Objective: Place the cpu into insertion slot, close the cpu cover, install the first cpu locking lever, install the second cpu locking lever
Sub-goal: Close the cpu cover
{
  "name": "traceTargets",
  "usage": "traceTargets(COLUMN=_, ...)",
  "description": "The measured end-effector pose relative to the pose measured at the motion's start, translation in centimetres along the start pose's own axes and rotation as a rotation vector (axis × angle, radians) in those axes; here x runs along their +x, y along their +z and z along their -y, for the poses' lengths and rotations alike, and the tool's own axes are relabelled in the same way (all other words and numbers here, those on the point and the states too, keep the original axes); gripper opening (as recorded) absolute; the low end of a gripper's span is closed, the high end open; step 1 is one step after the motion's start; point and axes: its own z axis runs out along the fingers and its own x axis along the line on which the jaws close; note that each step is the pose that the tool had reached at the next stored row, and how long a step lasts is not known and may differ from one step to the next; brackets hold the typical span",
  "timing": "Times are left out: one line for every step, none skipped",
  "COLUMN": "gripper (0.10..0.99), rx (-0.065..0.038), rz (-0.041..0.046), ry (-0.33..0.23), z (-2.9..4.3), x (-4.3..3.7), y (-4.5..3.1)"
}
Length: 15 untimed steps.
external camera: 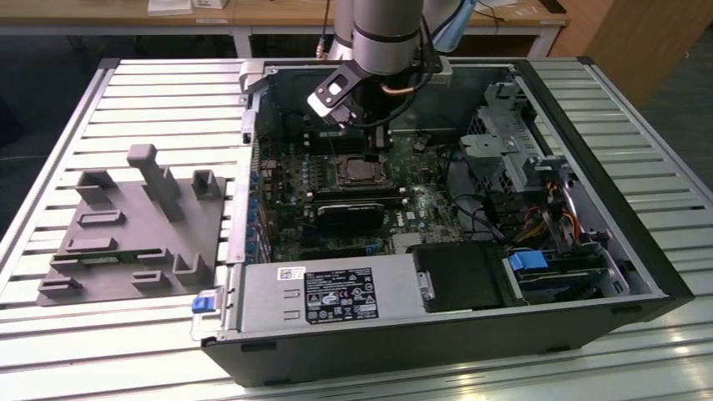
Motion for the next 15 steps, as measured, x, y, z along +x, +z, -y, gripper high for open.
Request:
traceTargets(gripper=0.106, rx=0.0, rz=0.0, ry=0.0, z=0.09, x=-0.03, y=0.05)
traceTargets(gripper=0.106, rx=0.0, rz=0.0, ry=0.0, z=0.19, x=-0.07, y=0.1)
traceTargets(gripper=0.106, rx=0.0, rz=-0.0001, ry=0.0, z=0.31, x=-0.1, y=0.14)
traceTargets(gripper=0.106, rx=0.0, rz=-0.0001, ry=0.0, z=0.42, x=-0.14, y=0.19)
traceTargets(gripper=0.106, rx=0.0, rz=-0.0002, ry=0.0, z=0.54, x=-0.18, y=0.23)
traceTargets(gripper=0.106, rx=0.0, rz=-0.0001, ry=0.0, z=0.66, x=-0.22, y=0.26)
traceTargets(gripper=0.106, rx=0.0, rz=-0.0001, ry=0.0, z=0.77, x=-0.26, y=0.29)
traceTargets(gripper=0.106, rx=0.0, rz=-0.0003, ry=0.0, z=0.86, x=-0.28, y=0.32)
traceTargets(gripper=0.106, rx=0.0, rz=-0.0002, ry=0.0, z=0.9, x=-0.28, y=0.32)
traceTargets(gripper=0.106, rx=0.0, rz=0.0, ry=0.0, z=0.91, x=-0.28, y=0.31)
traceTargets(gripper=0.106, rx=0.0, rz=0.0, ry=0.0, z=0.91, x=-0.29, y=0.31)
traceTargets(gripper=0.106, rx=0.0, rz=0.0001, ry=0.0, z=0.91, x=-0.29, y=0.31)
traceTargets(gripper=0.106, rx=0.0, rz=0.0001, ry=0.0, z=0.91, x=-0.29, y=0.31)
traceTargets(gripper=0.106, rx=0.0, rz=0.0, ry=0.0, z=0.92, x=-0.29, y=0.31)
traceTargets(gripper=0.106, rx=0.0, rz=0.0001, ry=-0.001, z=0.92, x=-0.29, y=0.31)
